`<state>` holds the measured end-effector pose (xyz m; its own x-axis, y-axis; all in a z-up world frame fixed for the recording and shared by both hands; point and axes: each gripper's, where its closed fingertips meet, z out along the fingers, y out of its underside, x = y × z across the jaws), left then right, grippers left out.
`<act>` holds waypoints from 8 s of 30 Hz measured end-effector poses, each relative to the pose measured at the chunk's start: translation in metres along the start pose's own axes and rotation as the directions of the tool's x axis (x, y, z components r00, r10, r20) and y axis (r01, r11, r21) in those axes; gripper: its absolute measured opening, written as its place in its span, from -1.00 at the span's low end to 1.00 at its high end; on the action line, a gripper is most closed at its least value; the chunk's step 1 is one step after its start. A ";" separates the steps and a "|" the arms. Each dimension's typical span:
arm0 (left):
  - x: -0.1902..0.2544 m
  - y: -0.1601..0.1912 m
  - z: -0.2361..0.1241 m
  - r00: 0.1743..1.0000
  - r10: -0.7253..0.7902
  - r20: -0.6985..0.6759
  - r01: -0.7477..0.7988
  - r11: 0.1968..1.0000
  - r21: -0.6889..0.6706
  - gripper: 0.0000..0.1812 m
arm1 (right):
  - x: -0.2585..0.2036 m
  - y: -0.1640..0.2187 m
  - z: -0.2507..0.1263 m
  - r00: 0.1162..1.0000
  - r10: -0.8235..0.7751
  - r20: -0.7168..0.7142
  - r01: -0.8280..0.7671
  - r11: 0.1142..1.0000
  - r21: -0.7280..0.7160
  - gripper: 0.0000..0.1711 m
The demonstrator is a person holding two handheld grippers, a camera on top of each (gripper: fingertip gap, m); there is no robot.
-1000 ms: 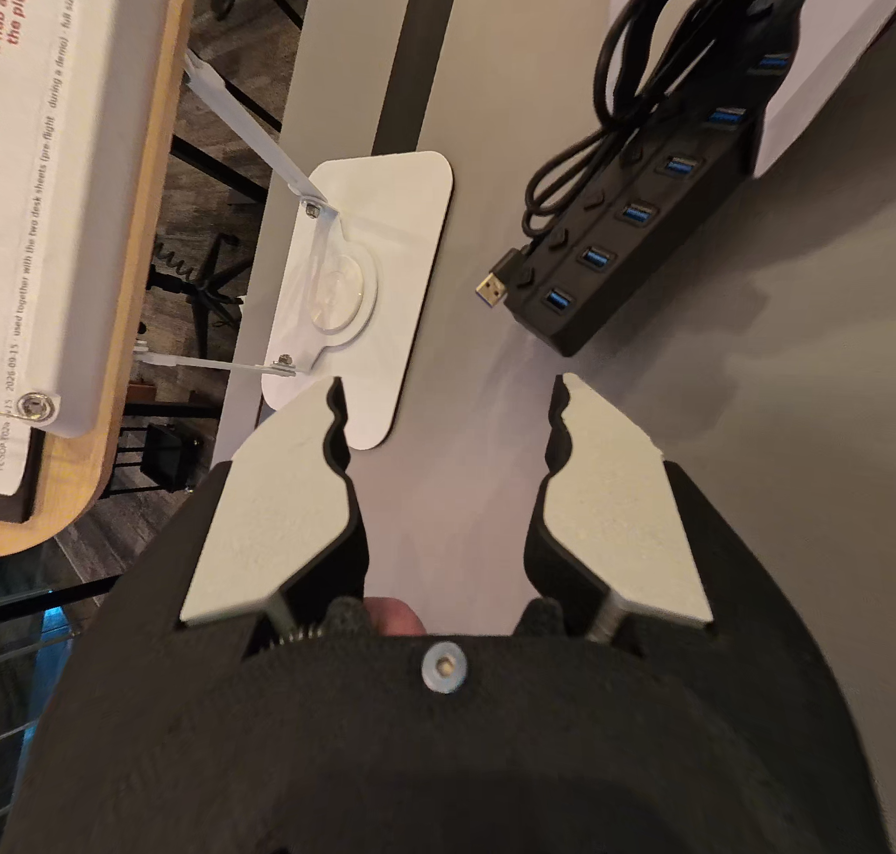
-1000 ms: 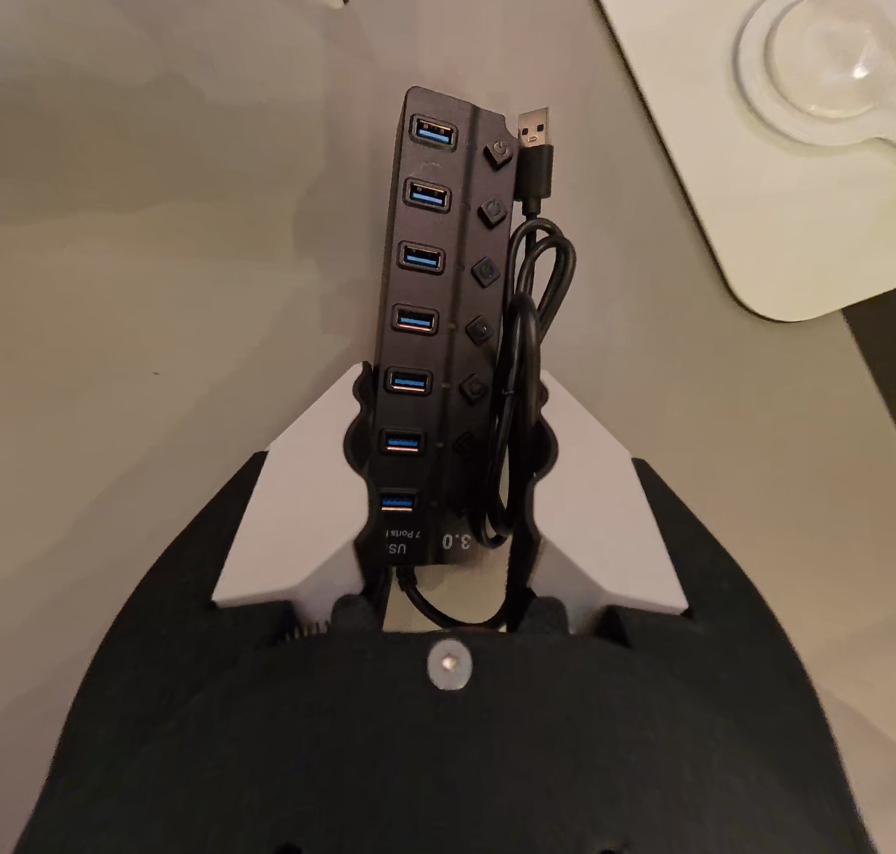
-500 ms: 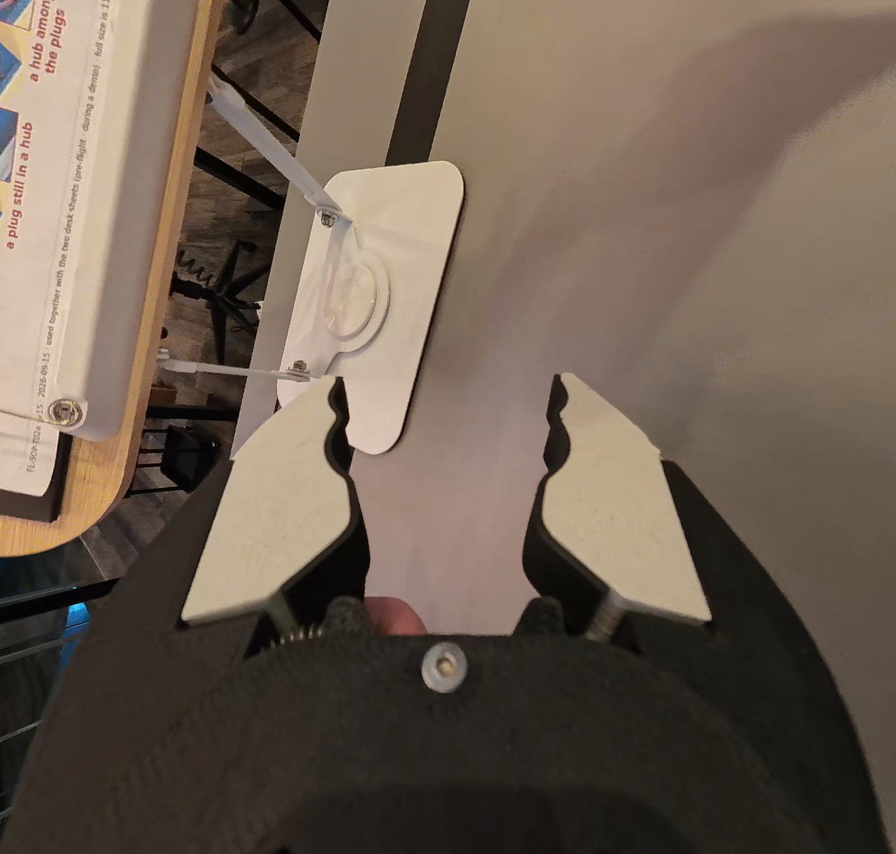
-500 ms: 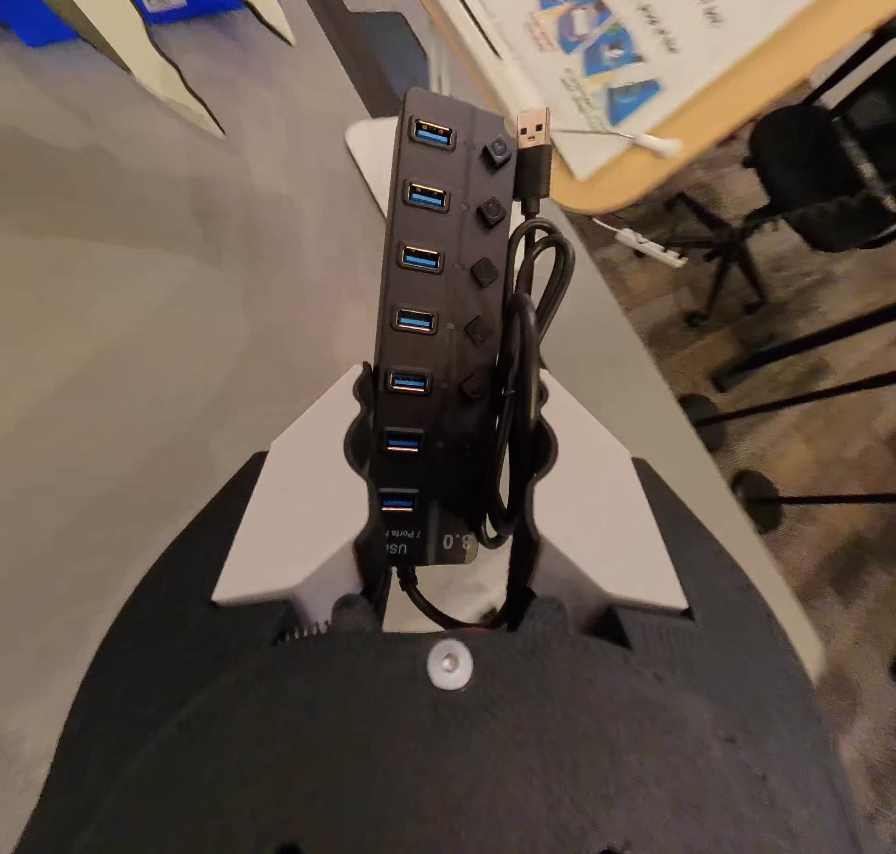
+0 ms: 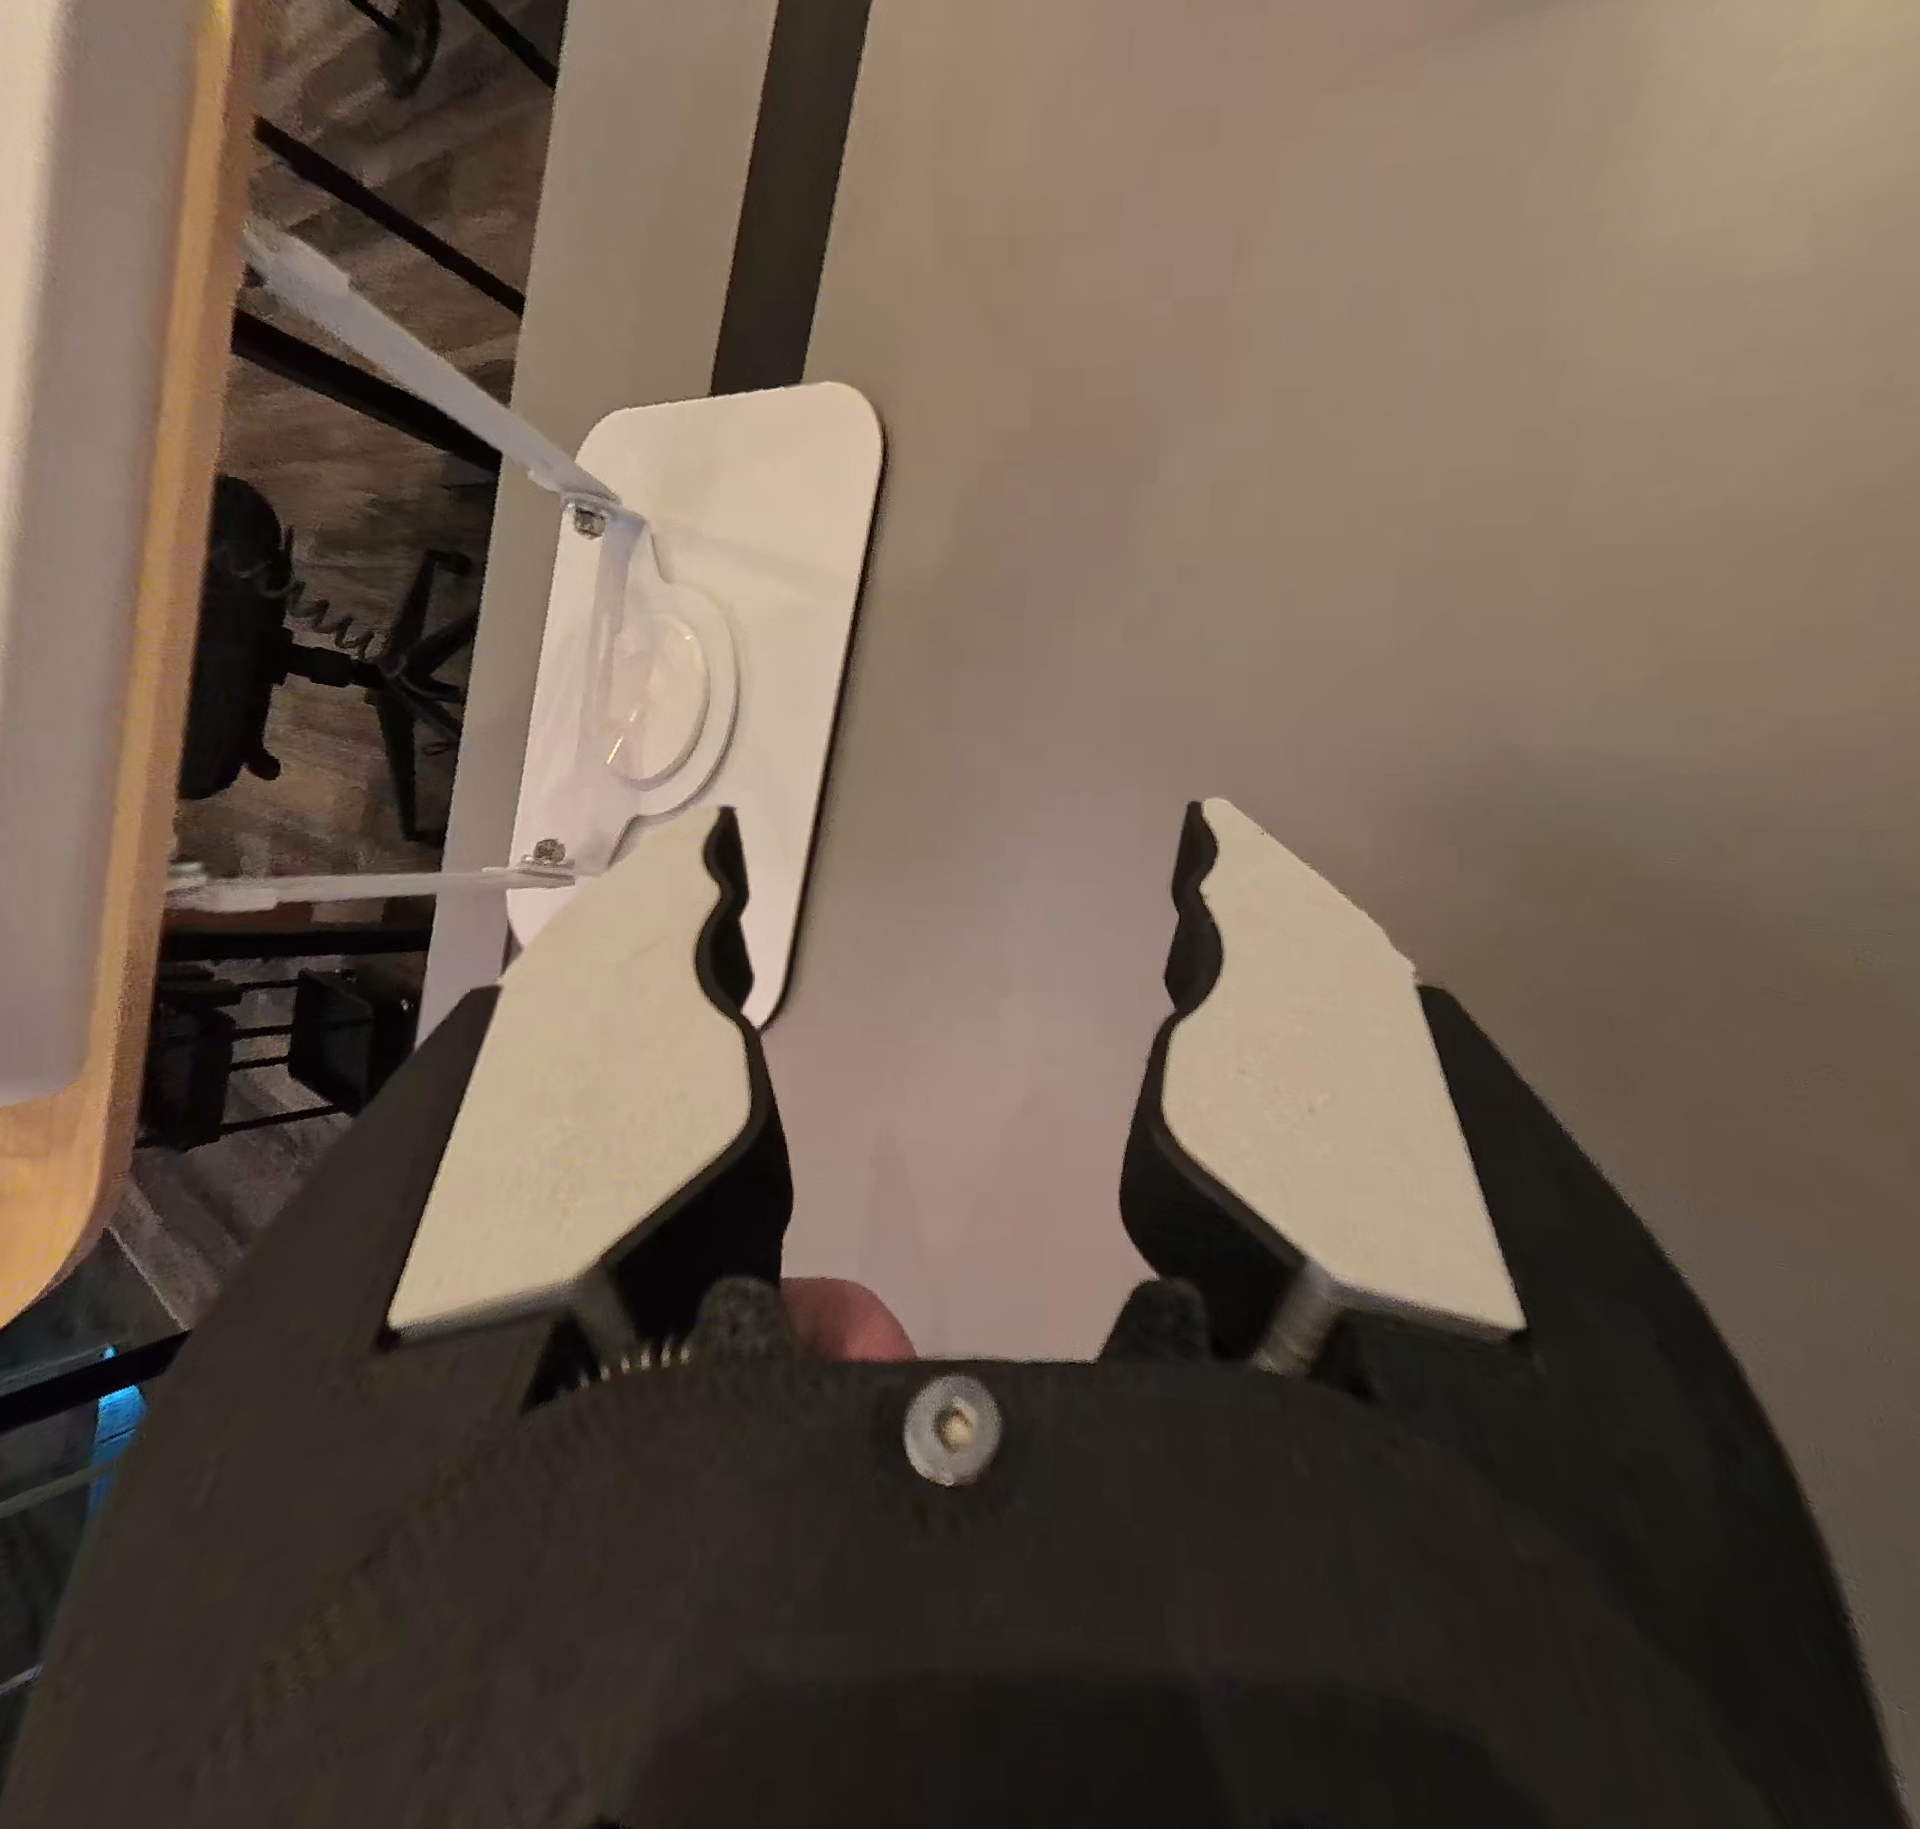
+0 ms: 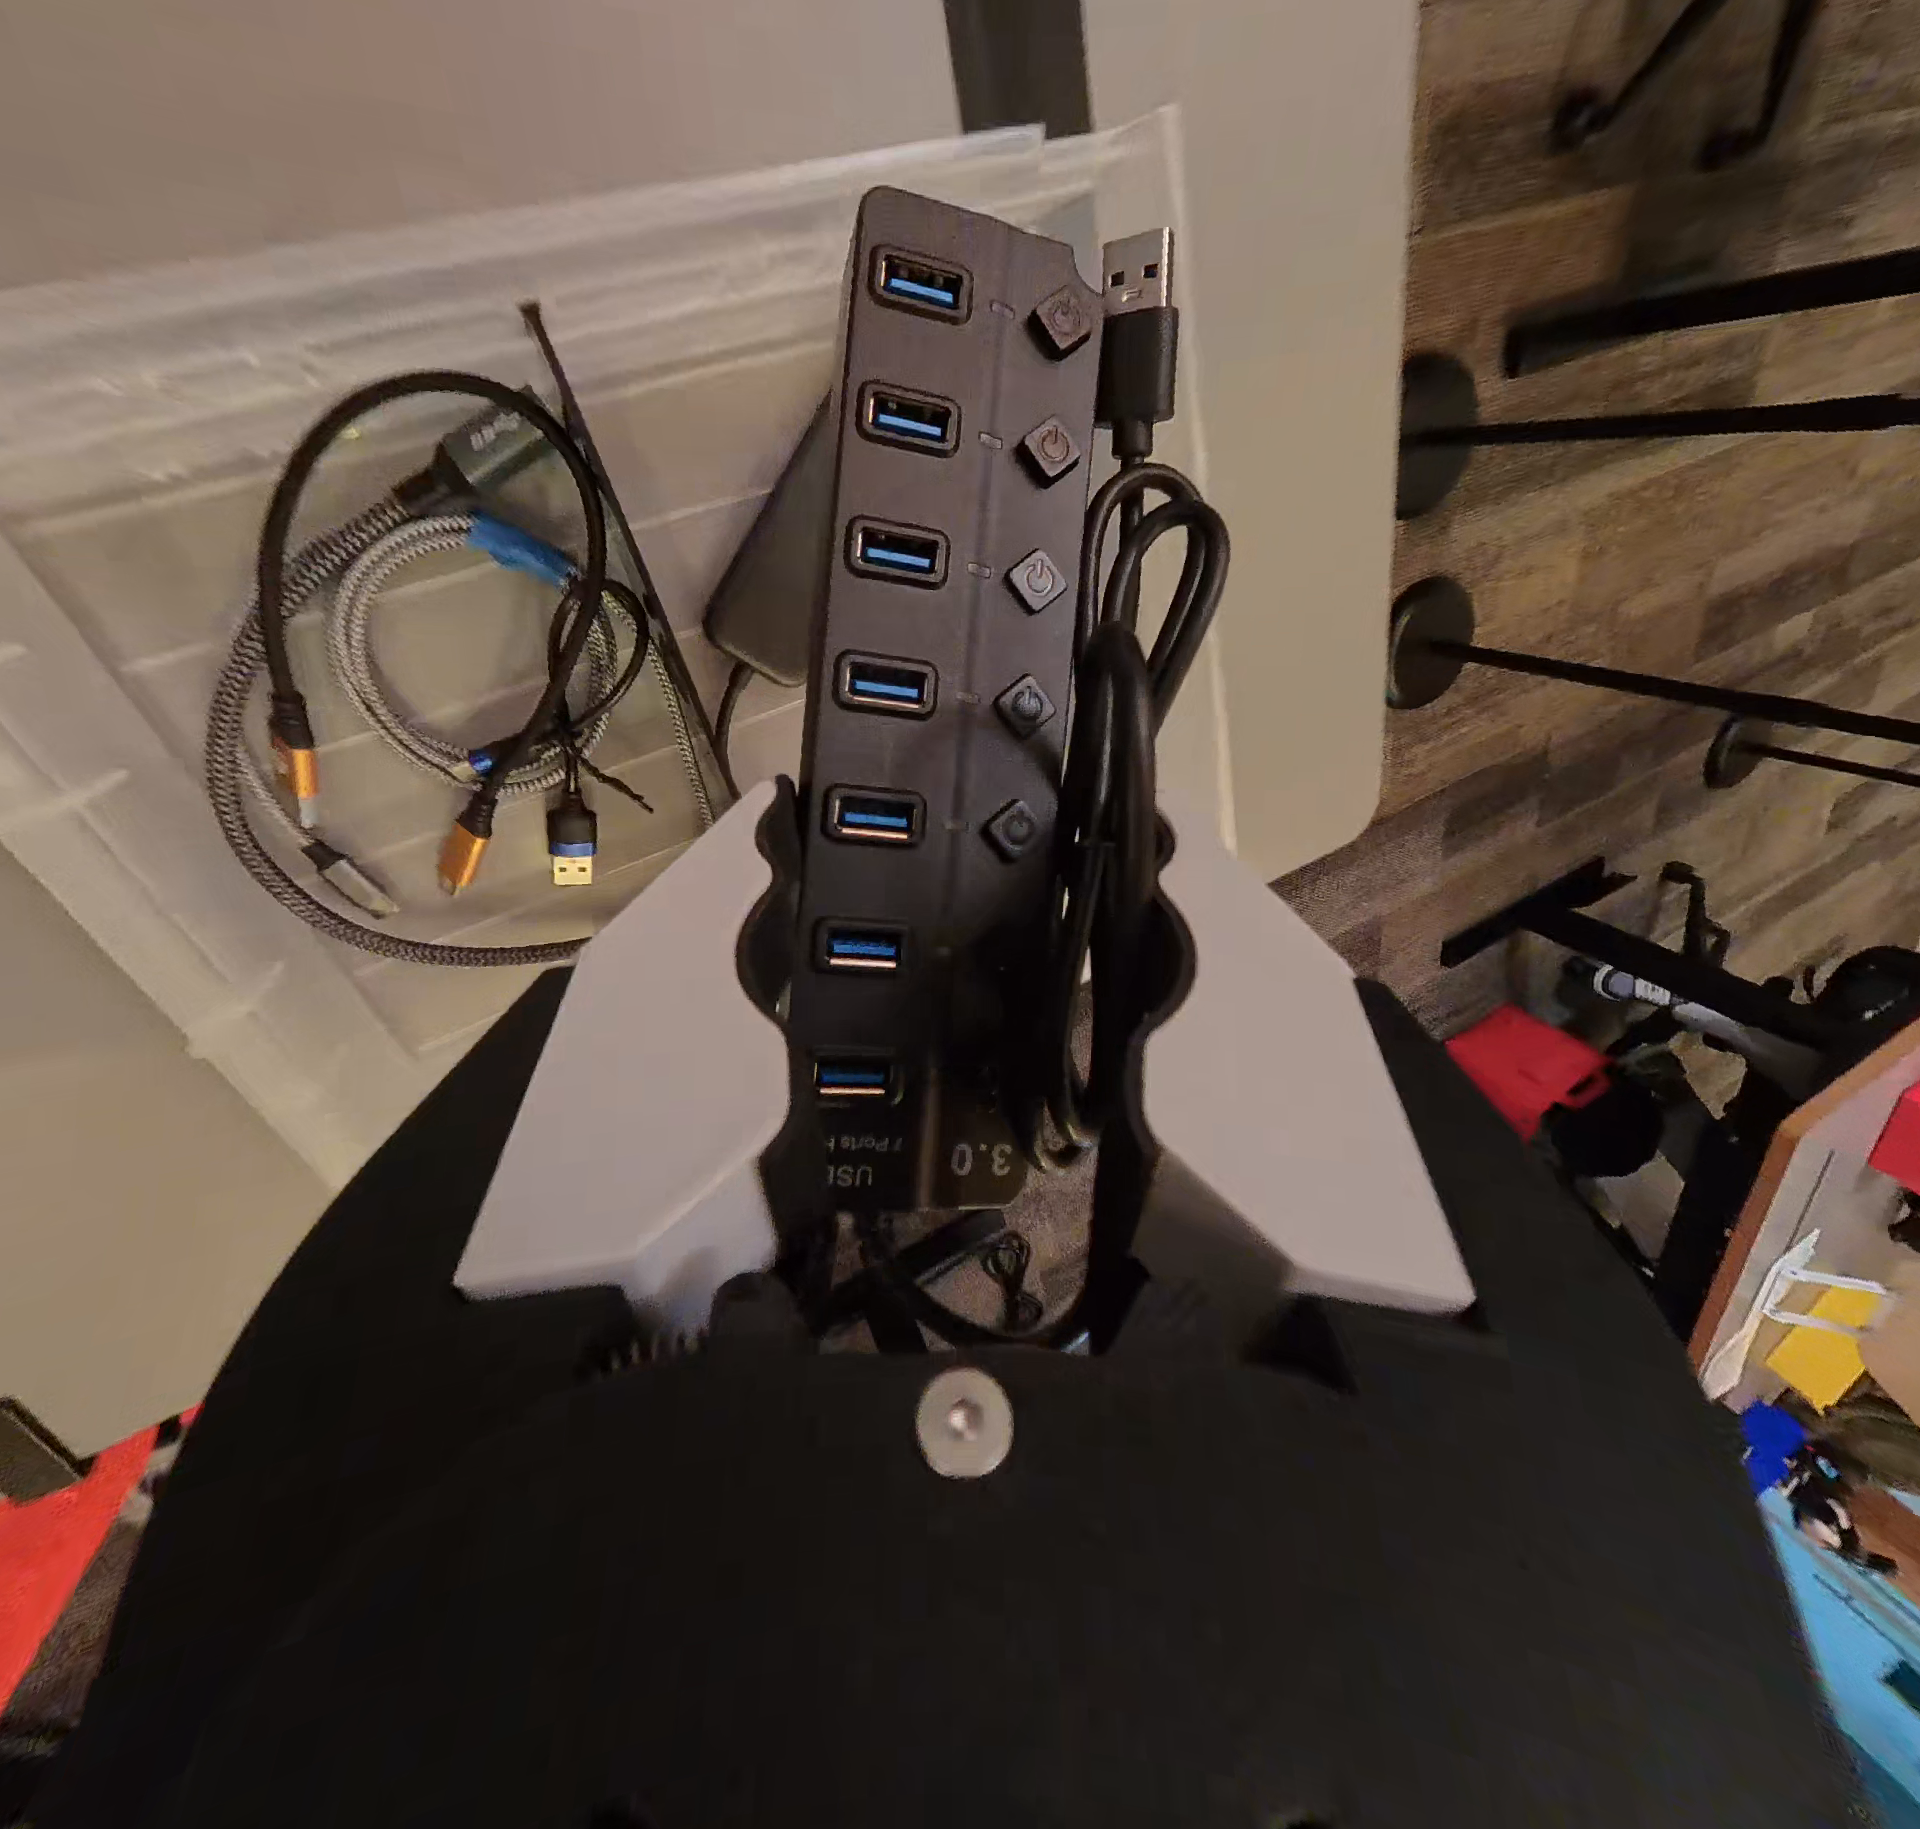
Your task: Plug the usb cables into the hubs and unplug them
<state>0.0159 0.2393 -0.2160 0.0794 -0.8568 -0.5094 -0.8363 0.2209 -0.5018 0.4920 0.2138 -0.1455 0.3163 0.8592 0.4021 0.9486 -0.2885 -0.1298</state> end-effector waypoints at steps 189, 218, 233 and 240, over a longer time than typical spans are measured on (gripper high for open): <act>0.023 0.364 -0.249 0.253 -0.815 0.522 0.876 0.422 0.234 -0.93 | -0.111 0.104 0.034 0.372 0.928 -0.031 -0.794 0.336 0.507 -0.95; 0.044 0.337 -0.339 0.275 -0.813 0.514 0.681 0.542 0.493 -0.93 | -0.174 -0.123 0.039 0.558 0.826 0.072 -0.718 0.438 0.540 -0.96; 0.035 0.328 -0.374 0.238 -0.839 0.489 0.570 0.529 0.629 -0.94 | -0.206 -0.263 0.045 0.682 0.716 0.149 -0.656 0.508 0.558 -0.64; 0.033 0.329 -0.390 0.229 -0.848 0.478 0.544 0.518 0.660 -0.94 | -0.230 -0.329 0.047 0.748 0.634 0.196 -0.622 0.568 0.539 -0.41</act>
<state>-0.4683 0.1023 -0.1255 0.9867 -0.1604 -0.0250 -0.0326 -0.0446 -0.9985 0.1071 0.1314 -0.2383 0.8388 0.5428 0.0414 0.3447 -0.4706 -0.8123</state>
